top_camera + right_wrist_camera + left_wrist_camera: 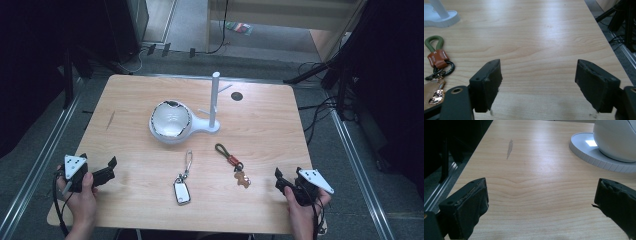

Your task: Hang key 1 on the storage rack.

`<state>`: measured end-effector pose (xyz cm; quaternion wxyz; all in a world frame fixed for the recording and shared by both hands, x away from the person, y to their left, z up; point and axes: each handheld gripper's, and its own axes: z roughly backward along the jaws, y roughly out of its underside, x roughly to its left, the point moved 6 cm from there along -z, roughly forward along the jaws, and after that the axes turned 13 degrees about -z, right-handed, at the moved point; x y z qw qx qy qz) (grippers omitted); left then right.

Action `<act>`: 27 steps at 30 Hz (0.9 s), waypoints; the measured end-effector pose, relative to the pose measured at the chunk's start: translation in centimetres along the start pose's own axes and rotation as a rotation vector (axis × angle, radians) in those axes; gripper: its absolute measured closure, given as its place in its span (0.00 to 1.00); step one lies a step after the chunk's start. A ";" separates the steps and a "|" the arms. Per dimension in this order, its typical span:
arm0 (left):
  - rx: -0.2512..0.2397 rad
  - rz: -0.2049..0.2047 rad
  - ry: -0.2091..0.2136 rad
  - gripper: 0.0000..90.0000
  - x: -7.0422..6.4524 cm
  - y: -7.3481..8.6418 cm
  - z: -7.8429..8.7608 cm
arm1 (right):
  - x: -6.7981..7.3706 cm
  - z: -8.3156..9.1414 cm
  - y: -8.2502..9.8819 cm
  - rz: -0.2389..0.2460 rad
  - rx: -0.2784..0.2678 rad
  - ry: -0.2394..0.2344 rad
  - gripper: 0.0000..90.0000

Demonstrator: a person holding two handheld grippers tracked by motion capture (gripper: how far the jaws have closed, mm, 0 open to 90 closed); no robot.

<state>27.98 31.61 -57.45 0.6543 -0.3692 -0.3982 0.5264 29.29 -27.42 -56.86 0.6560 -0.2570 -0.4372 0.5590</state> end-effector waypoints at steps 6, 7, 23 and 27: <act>0.007 0.009 -0.001 0.00 0.0 0.0 -0.1 | 0.6 0.3 -0.2 0.045 0.042 0.019 0.19; 0.007 0.011 0.003 0.00 0.0 0.0 -0.1 | 0.7 0.4 -0.2 0.046 0.047 0.020 0.19; 0.002 0.010 0.020 0.00 -0.2 0.0 -0.1 | 1.9 -0.1 -1.6 0.199 0.280 0.041 0.33; 0.004 0.009 0.022 0.00 -0.2 0.0 -0.1 | 2.8 -0.3 -2.1 0.249 0.337 0.043 0.34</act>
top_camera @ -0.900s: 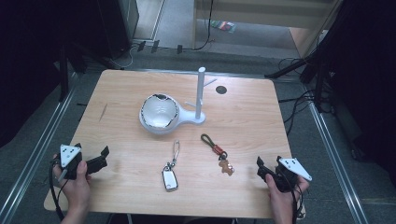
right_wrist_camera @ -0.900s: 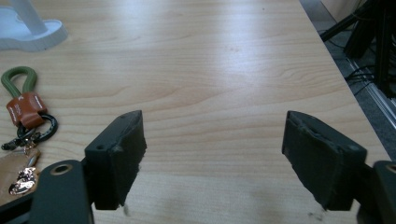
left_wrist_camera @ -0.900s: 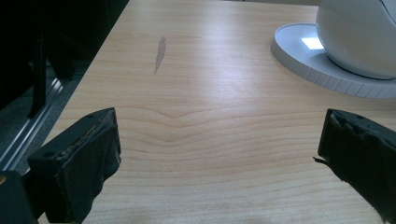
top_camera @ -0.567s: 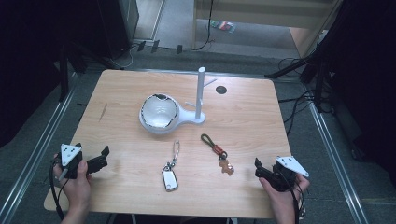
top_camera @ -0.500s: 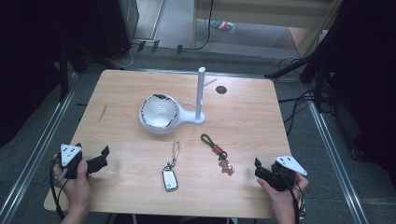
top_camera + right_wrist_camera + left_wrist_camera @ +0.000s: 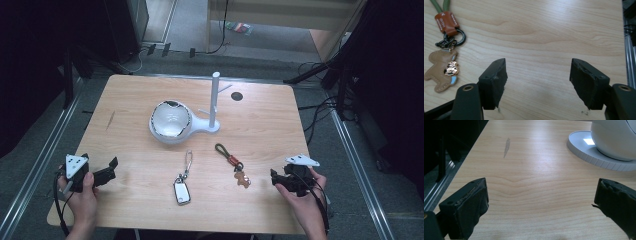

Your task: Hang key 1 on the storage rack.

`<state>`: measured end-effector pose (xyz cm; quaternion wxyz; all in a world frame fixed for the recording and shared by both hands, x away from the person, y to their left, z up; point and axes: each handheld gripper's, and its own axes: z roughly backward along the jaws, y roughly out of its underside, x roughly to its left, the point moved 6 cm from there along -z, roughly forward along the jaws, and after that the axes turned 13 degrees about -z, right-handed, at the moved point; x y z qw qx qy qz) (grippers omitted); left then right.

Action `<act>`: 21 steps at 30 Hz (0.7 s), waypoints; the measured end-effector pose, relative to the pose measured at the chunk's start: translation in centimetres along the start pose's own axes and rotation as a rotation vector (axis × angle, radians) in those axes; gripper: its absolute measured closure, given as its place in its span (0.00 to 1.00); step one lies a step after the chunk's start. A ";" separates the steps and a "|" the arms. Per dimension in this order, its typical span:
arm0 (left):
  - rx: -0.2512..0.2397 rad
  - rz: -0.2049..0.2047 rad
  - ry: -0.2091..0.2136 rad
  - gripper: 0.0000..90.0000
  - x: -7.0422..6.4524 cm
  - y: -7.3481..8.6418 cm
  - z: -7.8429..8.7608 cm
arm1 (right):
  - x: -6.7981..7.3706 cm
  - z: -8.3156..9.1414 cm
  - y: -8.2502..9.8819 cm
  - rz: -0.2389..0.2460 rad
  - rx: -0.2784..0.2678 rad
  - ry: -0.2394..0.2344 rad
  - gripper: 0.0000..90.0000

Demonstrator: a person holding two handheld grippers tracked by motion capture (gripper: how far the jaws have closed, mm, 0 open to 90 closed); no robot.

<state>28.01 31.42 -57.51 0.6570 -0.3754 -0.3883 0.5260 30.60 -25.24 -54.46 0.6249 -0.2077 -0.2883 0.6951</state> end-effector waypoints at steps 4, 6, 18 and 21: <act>-0.002 0.006 0.000 0.00 0.0 0.0 0.0 | 0.5 -0.2 -0.4 0.035 0.043 0.004 0.35; -0.004 0.007 -0.002 0.00 0.1 0.0 0.0 | 0.9 -0.4 -0.7 0.080 0.077 0.011 0.37; 0.002 0.011 -0.014 0.00 0.1 0.1 0.1 | 3.3 -1.5 -2.1 0.231 0.237 -0.003 0.42; 0.002 0.013 -0.013 0.00 0.1 0.1 0.1 | 3.7 -1.7 -2.2 0.244 0.260 -0.011 0.43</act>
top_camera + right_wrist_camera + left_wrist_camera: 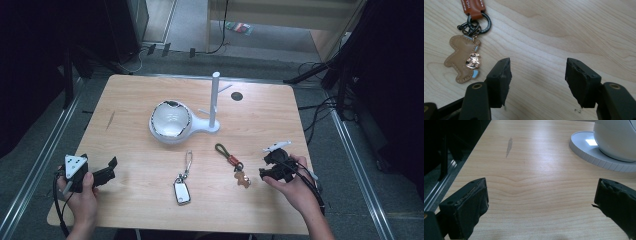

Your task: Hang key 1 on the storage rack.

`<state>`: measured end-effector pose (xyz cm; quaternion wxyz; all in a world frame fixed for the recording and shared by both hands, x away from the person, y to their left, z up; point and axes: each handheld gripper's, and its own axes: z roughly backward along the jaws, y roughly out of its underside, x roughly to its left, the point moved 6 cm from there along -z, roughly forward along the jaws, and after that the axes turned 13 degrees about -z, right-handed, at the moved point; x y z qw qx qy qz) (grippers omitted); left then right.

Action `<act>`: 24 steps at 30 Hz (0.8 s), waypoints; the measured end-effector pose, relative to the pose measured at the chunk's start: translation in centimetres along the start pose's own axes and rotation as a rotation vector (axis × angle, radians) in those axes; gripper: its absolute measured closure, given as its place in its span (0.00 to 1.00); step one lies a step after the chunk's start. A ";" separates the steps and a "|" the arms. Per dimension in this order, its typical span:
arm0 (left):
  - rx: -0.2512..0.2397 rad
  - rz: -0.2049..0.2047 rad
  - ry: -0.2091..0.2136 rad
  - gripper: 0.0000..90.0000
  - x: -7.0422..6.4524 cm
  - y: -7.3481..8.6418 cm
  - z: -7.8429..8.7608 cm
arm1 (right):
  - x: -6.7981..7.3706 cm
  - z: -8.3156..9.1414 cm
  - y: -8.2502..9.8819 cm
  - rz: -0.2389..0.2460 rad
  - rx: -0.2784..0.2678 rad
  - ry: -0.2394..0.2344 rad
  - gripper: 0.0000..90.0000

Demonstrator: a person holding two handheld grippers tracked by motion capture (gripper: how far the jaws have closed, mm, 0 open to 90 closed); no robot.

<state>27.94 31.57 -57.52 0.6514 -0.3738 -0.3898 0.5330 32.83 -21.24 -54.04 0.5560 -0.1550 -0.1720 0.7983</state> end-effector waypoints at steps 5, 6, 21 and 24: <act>0.000 0.000 0.001 0.00 0.0 0.0 0.0 | 0.6 -0.4 -0.5 0.037 0.044 -0.006 0.47; 0.000 0.000 0.001 0.00 0.0 0.0 0.0 | 0.9 -0.5 -0.6 0.040 0.059 -0.007 0.47; 0.000 0.000 0.004 0.00 0.0 0.0 0.0 | 2.6 -1.2 -2.3 0.097 0.117 -0.028 0.50; 0.000 0.001 0.006 0.00 0.0 0.0 0.0 | 3.2 -1.3 -2.7 0.109 0.122 -0.037 0.51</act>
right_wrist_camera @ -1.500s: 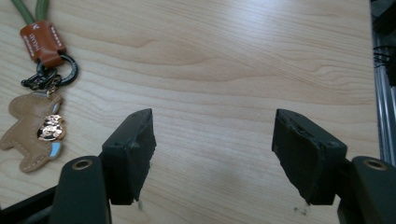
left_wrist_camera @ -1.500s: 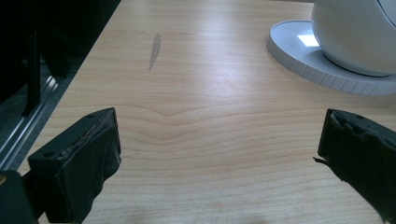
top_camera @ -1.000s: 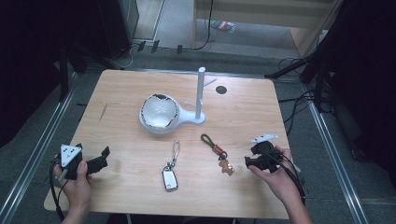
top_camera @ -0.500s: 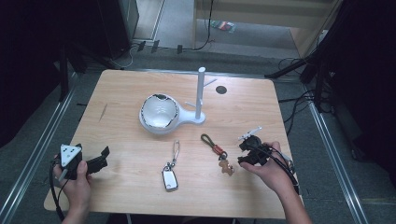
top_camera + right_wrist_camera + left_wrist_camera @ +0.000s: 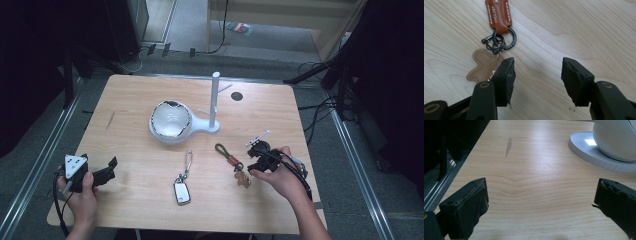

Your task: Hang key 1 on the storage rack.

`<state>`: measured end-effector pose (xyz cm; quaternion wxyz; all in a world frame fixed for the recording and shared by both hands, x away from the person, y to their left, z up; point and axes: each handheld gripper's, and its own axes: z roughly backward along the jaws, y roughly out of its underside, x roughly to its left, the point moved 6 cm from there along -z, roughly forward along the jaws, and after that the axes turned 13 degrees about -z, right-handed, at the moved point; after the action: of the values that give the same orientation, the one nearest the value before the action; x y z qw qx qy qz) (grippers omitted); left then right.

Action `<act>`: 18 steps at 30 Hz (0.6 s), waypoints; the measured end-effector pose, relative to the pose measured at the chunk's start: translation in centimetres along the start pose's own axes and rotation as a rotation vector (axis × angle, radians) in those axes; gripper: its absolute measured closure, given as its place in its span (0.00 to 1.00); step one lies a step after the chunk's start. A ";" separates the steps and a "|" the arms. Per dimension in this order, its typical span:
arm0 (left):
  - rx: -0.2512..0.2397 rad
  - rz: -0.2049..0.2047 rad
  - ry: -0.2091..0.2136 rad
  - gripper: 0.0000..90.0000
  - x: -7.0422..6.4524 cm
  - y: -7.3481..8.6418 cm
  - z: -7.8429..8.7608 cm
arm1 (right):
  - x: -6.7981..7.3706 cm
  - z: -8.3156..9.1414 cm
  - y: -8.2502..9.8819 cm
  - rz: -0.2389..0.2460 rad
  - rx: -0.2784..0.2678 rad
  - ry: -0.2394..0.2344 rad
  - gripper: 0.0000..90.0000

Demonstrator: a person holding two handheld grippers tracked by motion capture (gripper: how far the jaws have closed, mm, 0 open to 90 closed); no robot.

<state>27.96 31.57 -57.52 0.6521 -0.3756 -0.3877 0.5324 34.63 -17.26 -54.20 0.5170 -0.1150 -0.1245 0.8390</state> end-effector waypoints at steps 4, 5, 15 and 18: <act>0.001 -0.001 0.001 0.00 0.0 0.0 0.0 | 0.7 -0.2 -0.8 0.016 0.001 -0.011 0.51; 0.001 -0.001 0.002 0.00 0.0 0.0 0.0 | 0.7 -0.2 -0.9 0.022 -0.001 -0.011 0.52; 0.001 -0.001 0.008 0.00 0.0 0.0 0.0 | 2.0 -0.9 -2.0 0.042 0.037 -0.092 0.59; 0.001 -0.001 0.008 0.00 0.0 0.0 0.0 | 2.3 -1.1 -2.4 0.044 0.050 -0.088 0.60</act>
<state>28.00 31.54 -57.55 0.6539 -0.3772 -0.3852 0.5308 35.97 -14.11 -54.56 0.4950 -0.0677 -0.1236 0.8574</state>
